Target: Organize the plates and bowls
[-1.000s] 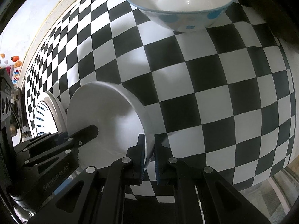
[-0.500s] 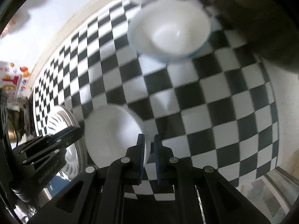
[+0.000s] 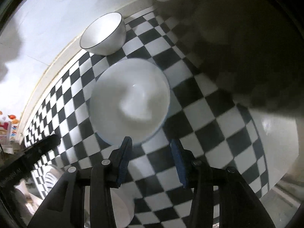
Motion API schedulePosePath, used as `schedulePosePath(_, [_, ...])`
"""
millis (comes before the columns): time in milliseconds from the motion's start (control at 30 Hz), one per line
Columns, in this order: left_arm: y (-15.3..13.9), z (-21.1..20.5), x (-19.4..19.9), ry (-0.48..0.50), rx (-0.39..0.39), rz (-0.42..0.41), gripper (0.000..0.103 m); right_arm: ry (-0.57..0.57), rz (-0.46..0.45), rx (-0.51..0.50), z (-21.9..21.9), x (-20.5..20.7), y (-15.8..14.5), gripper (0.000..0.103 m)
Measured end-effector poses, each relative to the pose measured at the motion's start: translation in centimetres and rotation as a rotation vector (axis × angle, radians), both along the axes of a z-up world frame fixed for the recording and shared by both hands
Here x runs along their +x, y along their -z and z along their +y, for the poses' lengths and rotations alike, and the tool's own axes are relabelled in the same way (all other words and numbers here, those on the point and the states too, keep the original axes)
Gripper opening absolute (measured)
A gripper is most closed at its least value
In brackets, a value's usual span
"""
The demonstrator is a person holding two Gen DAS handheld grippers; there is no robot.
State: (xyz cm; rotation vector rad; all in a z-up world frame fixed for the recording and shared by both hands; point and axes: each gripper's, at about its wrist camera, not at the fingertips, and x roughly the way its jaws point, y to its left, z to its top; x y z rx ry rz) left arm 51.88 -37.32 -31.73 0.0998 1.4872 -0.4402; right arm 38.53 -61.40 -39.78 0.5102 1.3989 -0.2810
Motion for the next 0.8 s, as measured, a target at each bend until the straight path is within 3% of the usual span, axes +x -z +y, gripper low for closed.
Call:
schedulePosePath(167, [3.1, -3.7, 2.5, 0.06, 0.017, 0.065, 0.023, -0.024, 0.029, -0.067, 0.2, 1.7, 1.2, 0.045])
schedulePosePath(467, [8.3, -6.6, 3.9, 0.147, 0.068, 0.153, 0.022, -0.029, 0.077, -0.115, 0.4, 2.6, 3.4, 0.028])
schedulePosePath(533, [8.8, -6.8, 3.6, 0.166, 0.062, 0.152, 0.012, -0.039, 0.07, -0.119, 0.4, 2.7, 3.4, 0.024])
schedulePosePath(800, [8.0, -3.2, 2.2, 0.107, 0.065, 0.131, 0.011, -0.105, 0.072, -0.062, 1.5, 4.1, 3.6, 0.017])
